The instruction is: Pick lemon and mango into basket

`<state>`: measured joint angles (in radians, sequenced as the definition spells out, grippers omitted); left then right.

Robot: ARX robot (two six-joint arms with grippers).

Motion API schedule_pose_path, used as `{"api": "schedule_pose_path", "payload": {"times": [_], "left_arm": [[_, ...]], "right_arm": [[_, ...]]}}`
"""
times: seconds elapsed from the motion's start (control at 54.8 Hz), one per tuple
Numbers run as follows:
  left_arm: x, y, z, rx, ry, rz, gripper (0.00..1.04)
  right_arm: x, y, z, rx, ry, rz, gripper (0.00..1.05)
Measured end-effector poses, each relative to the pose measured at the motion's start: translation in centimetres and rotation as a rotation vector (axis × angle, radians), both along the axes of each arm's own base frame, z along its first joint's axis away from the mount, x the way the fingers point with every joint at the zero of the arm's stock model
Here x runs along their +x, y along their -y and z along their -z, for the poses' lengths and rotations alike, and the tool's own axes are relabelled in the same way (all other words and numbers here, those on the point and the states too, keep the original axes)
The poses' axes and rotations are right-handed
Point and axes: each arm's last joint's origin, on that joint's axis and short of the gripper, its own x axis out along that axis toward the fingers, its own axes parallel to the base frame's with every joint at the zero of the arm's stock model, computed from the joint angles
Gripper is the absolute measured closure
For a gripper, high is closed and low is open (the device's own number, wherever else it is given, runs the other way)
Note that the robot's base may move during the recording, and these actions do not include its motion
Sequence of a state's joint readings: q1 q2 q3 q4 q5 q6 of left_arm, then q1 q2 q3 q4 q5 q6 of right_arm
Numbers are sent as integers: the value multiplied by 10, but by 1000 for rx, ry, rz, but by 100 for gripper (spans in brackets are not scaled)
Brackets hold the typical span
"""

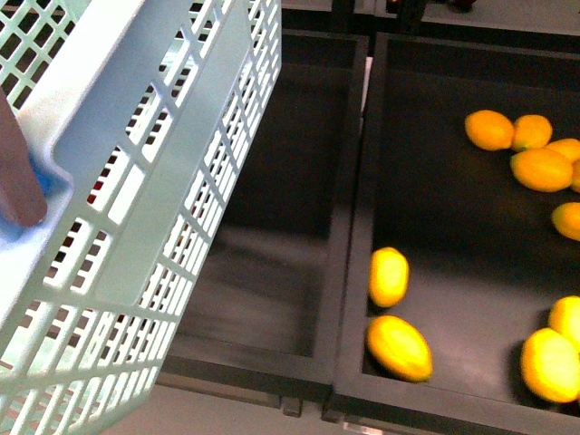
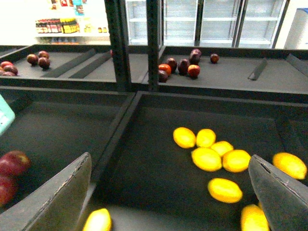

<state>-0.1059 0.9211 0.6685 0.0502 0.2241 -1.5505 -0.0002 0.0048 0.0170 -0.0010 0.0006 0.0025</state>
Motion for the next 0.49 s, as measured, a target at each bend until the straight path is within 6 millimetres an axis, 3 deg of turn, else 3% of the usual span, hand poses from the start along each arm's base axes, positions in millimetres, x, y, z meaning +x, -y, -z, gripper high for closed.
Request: {"api": "schedule_pose_path", "payload": {"times": [0.255, 0.365, 0.492], "left_arm": [[0, -3, 0, 27, 9, -39, 101], [7, 5, -4, 289, -151, 46, 101], [22, 13, 0, 575, -136, 181, 101]], "right_arm": [[0, 0, 0, 0, 1, -6, 9], [0, 0, 0, 0, 1, -4, 9], [0, 0, 0, 0, 0, -3, 9]]}}
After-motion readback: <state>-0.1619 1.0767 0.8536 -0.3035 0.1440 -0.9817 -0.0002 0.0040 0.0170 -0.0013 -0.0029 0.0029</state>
